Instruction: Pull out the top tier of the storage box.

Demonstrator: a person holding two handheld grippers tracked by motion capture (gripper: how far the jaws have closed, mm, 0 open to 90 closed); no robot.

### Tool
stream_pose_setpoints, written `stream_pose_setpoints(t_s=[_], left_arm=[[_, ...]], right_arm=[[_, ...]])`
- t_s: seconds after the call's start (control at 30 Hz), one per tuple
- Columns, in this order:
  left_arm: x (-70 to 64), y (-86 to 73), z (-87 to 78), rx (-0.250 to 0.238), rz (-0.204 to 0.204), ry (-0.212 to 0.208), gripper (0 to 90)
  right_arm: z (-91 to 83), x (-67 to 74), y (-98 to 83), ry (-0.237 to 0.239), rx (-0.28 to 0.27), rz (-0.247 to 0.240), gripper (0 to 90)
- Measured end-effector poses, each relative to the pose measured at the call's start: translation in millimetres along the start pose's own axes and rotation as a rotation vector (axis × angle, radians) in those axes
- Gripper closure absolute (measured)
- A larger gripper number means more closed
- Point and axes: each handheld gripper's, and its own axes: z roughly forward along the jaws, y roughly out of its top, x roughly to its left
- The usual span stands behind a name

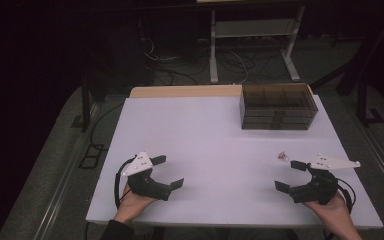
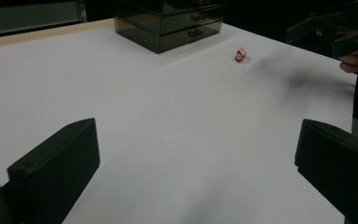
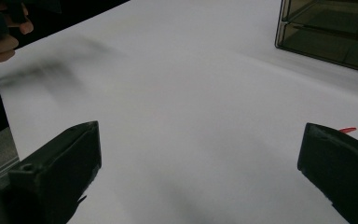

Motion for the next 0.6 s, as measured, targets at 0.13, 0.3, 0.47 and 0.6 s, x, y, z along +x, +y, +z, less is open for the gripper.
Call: stream_pose_setpoints(t_s=[0.13,0.3,0.47,0.6], left_arm=[[-0.3,-0.2,0.7,-0.001,-0.002,-0.002,0.0],[-0.8,-0.1,1.1,0.0,0.001,-0.003,0.0],[-1.2,-0.6,1.9,0.004,0.0,-0.003,0.0],[-1.4,-0.8,1.9,0.002,-0.001,0.0,0.0]], right_arm=[[-0.5,0.5,1.0,-0.007,0.002,-0.005,0.0],[-0.7,0.7,3.0,-0.009,0.009,-0.003,0.0],[-0.5,0.3,7.5,-0.013,0.017,-0.005,0.0],[-0.3,-0.5,9.8,-0.017,0.021,0.0,0.0]])
